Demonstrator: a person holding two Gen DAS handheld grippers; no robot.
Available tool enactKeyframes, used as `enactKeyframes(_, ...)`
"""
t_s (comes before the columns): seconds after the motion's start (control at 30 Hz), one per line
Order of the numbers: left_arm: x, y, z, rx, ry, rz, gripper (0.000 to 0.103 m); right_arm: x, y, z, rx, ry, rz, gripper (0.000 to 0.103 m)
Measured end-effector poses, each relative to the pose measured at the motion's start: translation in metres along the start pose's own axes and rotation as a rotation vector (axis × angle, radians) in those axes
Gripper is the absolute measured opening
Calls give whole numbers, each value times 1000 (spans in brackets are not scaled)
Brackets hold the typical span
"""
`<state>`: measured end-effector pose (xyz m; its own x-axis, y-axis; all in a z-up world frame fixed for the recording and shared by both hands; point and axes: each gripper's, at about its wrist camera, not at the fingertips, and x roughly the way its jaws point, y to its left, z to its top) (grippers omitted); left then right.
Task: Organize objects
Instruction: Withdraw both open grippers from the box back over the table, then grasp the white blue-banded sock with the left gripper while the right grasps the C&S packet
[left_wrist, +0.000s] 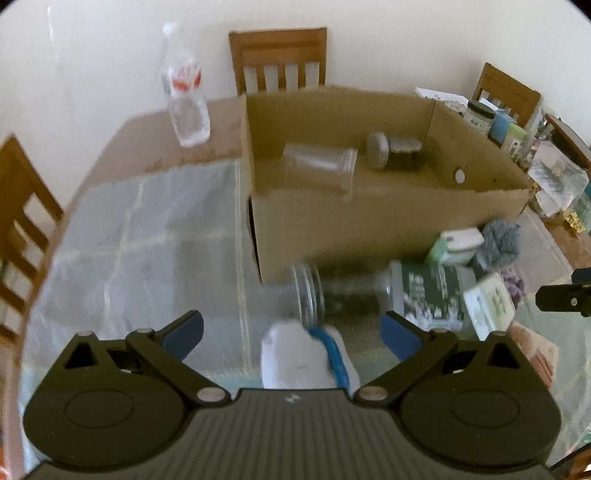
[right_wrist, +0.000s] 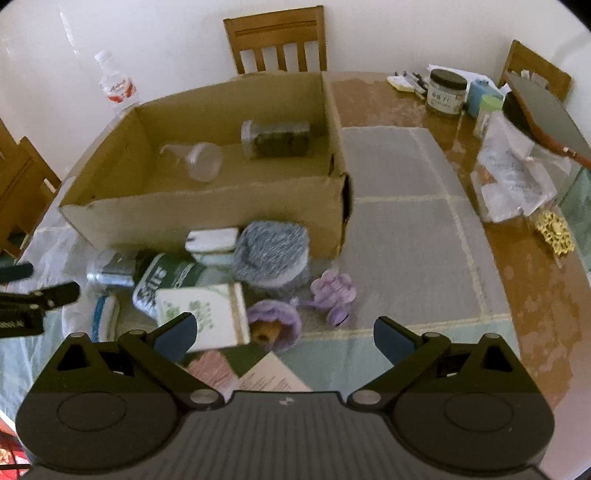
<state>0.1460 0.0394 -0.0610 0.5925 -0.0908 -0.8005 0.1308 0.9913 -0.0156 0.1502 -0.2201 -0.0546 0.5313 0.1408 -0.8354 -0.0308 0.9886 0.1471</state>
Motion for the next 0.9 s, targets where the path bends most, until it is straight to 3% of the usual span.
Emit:
enactKeyframes(0.43,22,3,-20,0,45,16,102,12,39,1,-127,2,130,103)
enactKeyframes(0.9,34,8,-30,5,77,2,103,35,49,3,-194,39,168,103)
